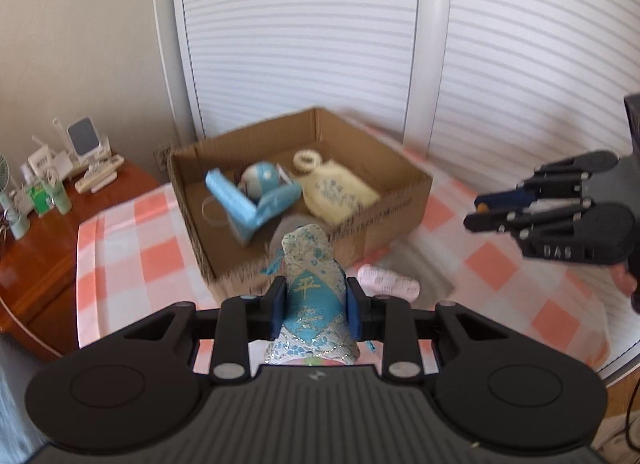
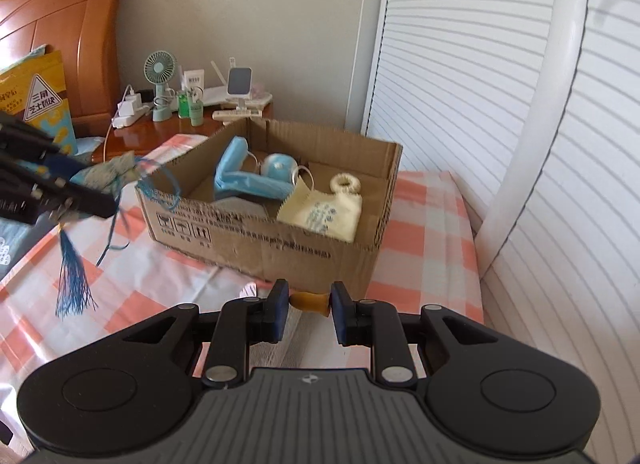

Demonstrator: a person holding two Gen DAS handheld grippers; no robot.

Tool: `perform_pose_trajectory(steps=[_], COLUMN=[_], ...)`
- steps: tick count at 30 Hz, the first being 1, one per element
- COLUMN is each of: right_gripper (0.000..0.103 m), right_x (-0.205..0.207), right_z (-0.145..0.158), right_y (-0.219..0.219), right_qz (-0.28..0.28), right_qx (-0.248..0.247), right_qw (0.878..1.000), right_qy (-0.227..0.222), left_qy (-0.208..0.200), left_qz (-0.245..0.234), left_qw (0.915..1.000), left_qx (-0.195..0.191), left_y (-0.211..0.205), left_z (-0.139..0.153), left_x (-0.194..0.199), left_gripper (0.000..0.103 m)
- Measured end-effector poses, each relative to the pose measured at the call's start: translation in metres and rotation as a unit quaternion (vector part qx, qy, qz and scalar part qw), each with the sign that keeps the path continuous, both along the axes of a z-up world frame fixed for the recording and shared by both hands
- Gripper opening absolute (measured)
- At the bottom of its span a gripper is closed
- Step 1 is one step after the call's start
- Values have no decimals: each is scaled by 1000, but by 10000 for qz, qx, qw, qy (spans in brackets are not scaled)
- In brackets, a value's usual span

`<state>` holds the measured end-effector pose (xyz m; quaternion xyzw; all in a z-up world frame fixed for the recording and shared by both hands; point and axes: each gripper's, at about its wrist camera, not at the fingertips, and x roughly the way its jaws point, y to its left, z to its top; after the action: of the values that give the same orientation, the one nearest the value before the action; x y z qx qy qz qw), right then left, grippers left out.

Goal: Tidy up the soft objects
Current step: 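Carry the blue sachet into the box and open the left gripper while the right gripper carries the earplug, then lower the orange earplug into the box and open the right gripper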

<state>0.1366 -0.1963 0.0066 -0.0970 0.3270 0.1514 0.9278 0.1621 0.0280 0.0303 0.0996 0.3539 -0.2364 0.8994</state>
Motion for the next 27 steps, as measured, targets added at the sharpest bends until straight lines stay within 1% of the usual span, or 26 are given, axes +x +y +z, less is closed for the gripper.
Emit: perform_pose_trajectory(steps=[4,8,11,14,16,19,20,21,22,25,27], right_gripper=[27,27,27,27,27,27,27,27,27,27,27], right_x=[7,16,24,31,35,39,41,42,44,50,57], right_z=[12,23,27,28,26,23,22,21,21,20,20], right_y=[1,2,2,1,1,1,0,1,1,2,4], right_qz=[68,110,122,124,129,119,114,109,101,108,116], right_qx=[63,125,133,171,172,179,190,203,212,234,246], right_qw=[9999,9996,9994,9993,9993,9994,9994,9994,9994,9994,9994], right_qy=[-111,-224,-288,-298,-301,-286,-273,-255,-242,-224,-206], left_qy=[-268,-455,-477,-418,-361,-416,-418,-384,-296,-299,-332], left_qz=[-73,-4,146,415,551,840,895,947,1004,1022,986], left_qw=[9996,9989,9982,9969,9964,9937,9932,9927,9924,9921,9925], left_qx=[21,129,322,514,530,613,622,634,654,662,641], left_y=[-8,-17,-22,-27,-29,-31,-31,-31,-30,-28,-23], left_z=[27,43,41,30,23,9,5,0,-4,-11,-10], left_x=[25,62,96,131,149,174,180,184,189,185,176], left_gripper=[29,29,29,29,29,44,56,70,74,77,85])
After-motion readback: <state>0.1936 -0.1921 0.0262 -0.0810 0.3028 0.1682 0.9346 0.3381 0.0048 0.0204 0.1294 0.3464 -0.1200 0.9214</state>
